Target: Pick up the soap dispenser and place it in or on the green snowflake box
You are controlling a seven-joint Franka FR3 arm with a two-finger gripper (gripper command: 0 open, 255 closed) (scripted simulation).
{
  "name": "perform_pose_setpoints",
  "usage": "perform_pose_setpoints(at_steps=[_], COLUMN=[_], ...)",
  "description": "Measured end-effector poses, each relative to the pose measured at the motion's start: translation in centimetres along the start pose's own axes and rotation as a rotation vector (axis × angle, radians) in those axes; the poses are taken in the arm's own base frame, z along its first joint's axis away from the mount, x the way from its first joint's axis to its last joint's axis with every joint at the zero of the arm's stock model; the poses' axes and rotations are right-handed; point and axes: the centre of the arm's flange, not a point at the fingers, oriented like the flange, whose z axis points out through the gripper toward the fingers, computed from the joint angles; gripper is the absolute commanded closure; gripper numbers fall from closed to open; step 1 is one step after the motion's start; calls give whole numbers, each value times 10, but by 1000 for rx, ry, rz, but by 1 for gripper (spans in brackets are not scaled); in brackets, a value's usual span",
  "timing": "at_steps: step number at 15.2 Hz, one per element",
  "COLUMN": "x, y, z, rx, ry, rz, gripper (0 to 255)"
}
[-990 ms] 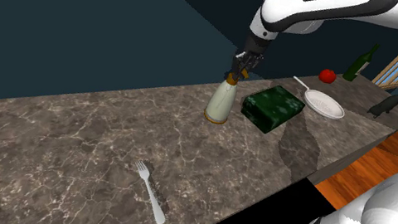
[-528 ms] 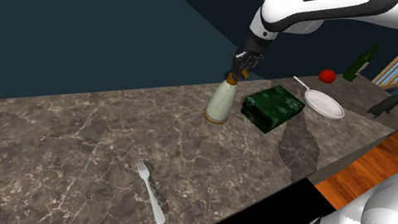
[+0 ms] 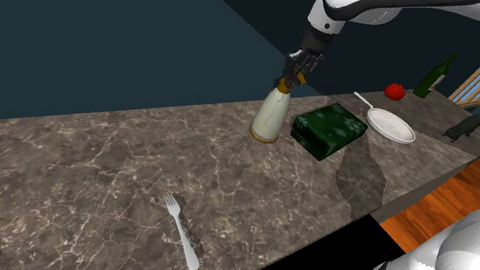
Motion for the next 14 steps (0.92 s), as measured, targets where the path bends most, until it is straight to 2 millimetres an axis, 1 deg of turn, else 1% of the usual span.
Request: perform_pose_setpoints(at_steps=[14], x=[3], y=[0], z=[-74], rx=[0], ry=[0], rz=[0], gripper=[255])
